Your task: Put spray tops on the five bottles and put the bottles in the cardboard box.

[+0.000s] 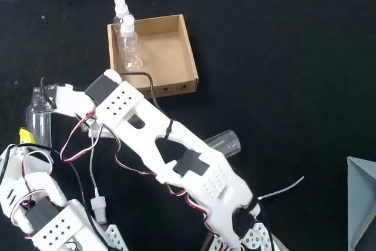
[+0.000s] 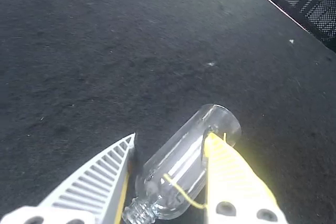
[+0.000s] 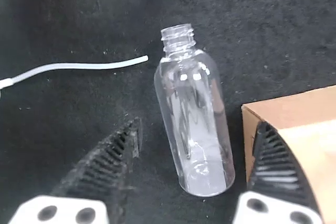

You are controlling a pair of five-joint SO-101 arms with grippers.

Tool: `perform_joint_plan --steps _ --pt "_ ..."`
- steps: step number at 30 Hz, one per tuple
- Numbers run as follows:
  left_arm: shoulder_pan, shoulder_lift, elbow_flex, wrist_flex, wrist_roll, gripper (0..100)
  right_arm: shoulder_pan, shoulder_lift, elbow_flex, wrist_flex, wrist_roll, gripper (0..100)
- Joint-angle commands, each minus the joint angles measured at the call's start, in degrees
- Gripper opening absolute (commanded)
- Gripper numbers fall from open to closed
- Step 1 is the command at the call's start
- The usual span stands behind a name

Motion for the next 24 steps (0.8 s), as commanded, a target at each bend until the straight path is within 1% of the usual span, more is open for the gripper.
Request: perform_joint_plan --steps 1,13,19,21,24 --pt "-0.57 -0.35 -3.82 0.35 0.62 20 -1.14 -0.22 -4.18 -0.53 2.37 28.6" --pt "-0.22 -0.35 -3.74 0.35 0.62 20 -0.97 6.64 -4.18 -6.24 2.81 28.4" --pt "-0.13 -0.35 -3.65 0.35 0.62 19 -0.26 9.36 -4.26 -7.47 2.81 28.1" --pt "-0.13 -0.35 -3.65 0.35 0.62 19 -0.18 9.54 -4.26 -7.47 2.81 25.7" --pt "-0.13 -0.35 -3.56 0.35 0.62 19 -0.09 9.54 -4.26 -7.3 2.81 16.8"
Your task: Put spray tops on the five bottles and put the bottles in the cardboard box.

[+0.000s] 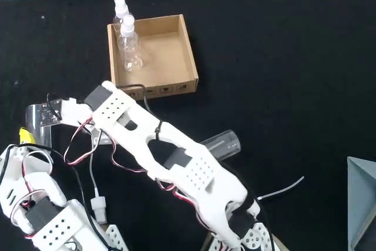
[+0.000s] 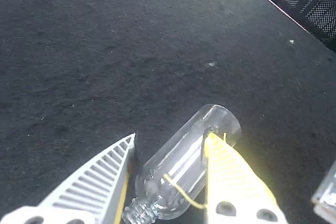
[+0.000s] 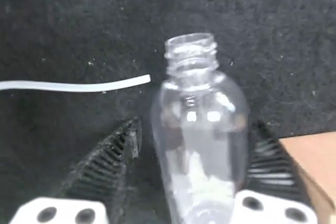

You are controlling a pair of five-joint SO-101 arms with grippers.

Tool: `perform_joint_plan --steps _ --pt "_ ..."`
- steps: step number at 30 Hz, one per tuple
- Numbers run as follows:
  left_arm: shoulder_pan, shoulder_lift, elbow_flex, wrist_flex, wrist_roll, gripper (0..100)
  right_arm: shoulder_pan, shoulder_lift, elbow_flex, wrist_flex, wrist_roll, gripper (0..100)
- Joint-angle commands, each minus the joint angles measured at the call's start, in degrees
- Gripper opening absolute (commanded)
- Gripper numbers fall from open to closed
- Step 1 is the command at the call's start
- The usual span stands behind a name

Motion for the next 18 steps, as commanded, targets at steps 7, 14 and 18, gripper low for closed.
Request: perform_joint_plan --steps 7,14,18 --pt "-0.13 -0.35 -3.56 0.35 0.62 19 1.14 -1.1 -4.26 -0.7 0.18 7.7" --pt "-0.13 -0.35 -3.47 0.09 0.62 19 2.46 -1.1 -7.69 5.19 0.09 7.6" --pt "-0.04 -0.35 -3.47 0.09 0.62 19 3.08 -0.92 -9.98 8.88 0.09 7.5"
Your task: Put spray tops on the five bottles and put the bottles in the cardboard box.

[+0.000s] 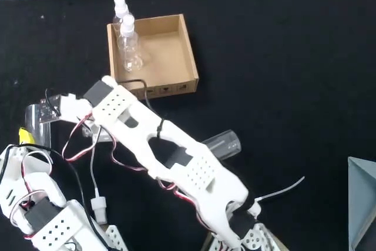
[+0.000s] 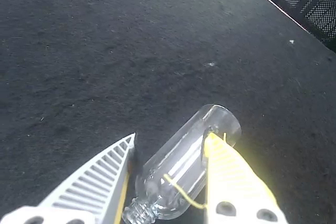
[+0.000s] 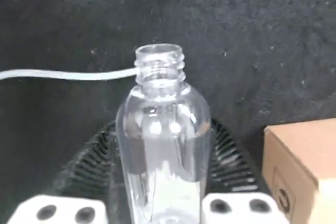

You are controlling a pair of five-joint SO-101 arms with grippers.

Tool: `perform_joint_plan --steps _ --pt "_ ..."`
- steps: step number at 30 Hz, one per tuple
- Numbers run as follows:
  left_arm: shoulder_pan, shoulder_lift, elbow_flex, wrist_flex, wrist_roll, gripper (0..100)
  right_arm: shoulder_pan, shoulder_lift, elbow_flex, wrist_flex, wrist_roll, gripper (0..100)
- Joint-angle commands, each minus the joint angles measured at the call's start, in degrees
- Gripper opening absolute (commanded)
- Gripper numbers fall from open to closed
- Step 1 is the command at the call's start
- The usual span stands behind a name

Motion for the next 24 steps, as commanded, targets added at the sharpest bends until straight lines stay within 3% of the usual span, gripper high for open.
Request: perform_joint_plan --steps 1,17,24 --pt "-0.04 -0.35 -3.47 0.0 0.62 19 2.9 -0.92 -4.79 2.73 0.09 7.5" --pt "-0.04 -0.35 -3.38 -0.09 0.62 19 5.54 -1.1 -8.22 13.98 0.18 7.5" --pt "-0.04 -0.35 -3.38 -0.09 0.62 19 7.91 -0.92 -5.76 13.98 0.18 7.5"
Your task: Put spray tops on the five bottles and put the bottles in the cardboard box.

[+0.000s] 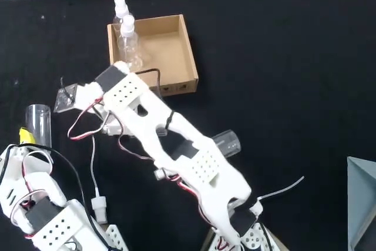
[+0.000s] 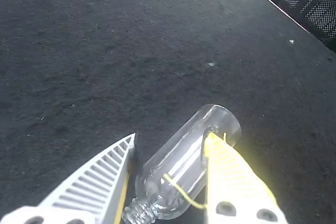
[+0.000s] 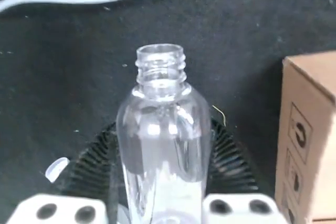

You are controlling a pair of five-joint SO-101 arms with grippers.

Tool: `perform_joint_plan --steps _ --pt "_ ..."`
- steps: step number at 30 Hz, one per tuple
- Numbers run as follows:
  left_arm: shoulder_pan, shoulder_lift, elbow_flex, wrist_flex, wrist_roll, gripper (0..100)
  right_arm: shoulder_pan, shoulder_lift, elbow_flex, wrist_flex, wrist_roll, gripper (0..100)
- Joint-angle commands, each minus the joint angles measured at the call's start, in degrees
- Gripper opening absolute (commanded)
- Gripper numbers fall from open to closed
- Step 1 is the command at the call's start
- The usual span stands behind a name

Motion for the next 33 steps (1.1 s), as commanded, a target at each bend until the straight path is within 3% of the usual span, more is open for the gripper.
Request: perform_joint_plan --steps 1,9,16,29,33 --pt "-0.04 -0.35 -3.38 -0.09 0.62 19 2.55 -0.92 -0.84 1.41 0.26 7.5" --pt "0.04 -0.35 -3.38 -0.09 0.62 19 1.85 0.66 4.88 -3.08 0.53 8.1" --pt "0.04 -0.35 -3.3 -0.09 0.62 19 0.97 2.42 4.53 -1.76 0.44 24.0" --pt "0.66 -0.44 -2.95 -0.18 0.53 19 0.97 2.42 4.53 -2.02 0.44 24.0" --pt "0.66 -0.44 -2.95 -0.18 0.53 19 0.97 2.42 4.53 -2.11 0.44 15.6"
